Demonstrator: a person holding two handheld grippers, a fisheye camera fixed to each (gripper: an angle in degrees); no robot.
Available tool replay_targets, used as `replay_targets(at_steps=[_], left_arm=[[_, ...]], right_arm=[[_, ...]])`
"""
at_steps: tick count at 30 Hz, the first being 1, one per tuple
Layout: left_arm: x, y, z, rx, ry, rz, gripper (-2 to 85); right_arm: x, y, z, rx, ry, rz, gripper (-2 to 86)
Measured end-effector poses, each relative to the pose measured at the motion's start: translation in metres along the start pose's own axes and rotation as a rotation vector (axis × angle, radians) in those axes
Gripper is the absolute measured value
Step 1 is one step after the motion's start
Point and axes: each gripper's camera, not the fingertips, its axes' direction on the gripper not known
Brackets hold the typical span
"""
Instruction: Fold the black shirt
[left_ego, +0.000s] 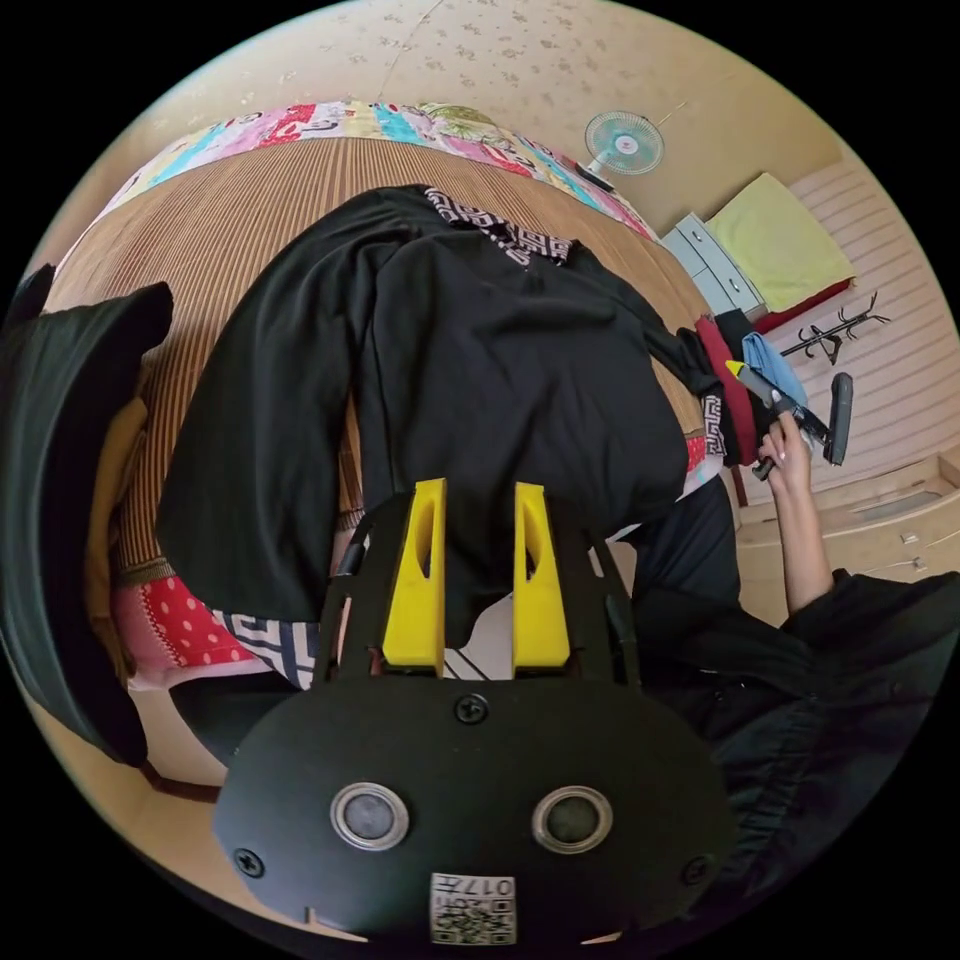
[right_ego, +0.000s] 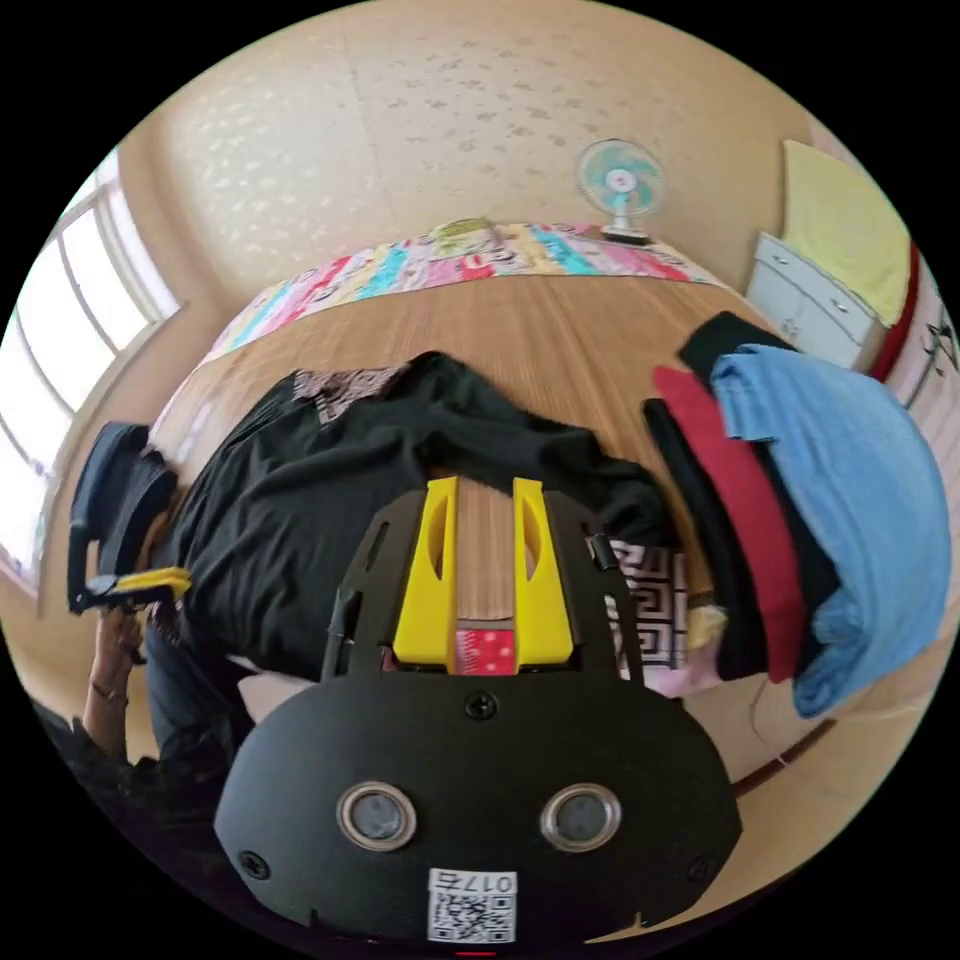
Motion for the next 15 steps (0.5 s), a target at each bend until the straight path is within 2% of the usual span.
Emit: replay_targets(at_steps=[2,3,6,8,11,15], left_arm=[[-0.008,-0.002,0.006,-0.024,0.027,-0.022,10.4],[-0.013,-0.004,0.008,-0.031,0.046,-0.028,10.1],[-0.022,-0.008,0.022,-0.130,0.025,-0.031,6.6],[-0.023,-0.006,0.022,-0.149,0.004,-0.039,5.1],[-0.016,0.005,0.027,-0.223,-0.006,-0.019,2.9],[0.000,0.037,0.044,-0.316,0.030,0.034,1.4]], right_arm=[[-0.035,0.011,0.036,-0.104,-0.124,-0.153,7.3],[-0.052,0.017,0.058,-0.192,-0.125,-0.227,7.3],[-0.076,0.032,0.092,-0.330,-0.055,-0.354,6.9],[-0.081,0.043,0.097,-0.355,0.008,-0.422,5.4],[-0.076,0.054,0.093,-0.419,0.057,-0.432,2.7],[-0.048,0.072,0.085,-0.457,0.042,-0.315,2.0]])
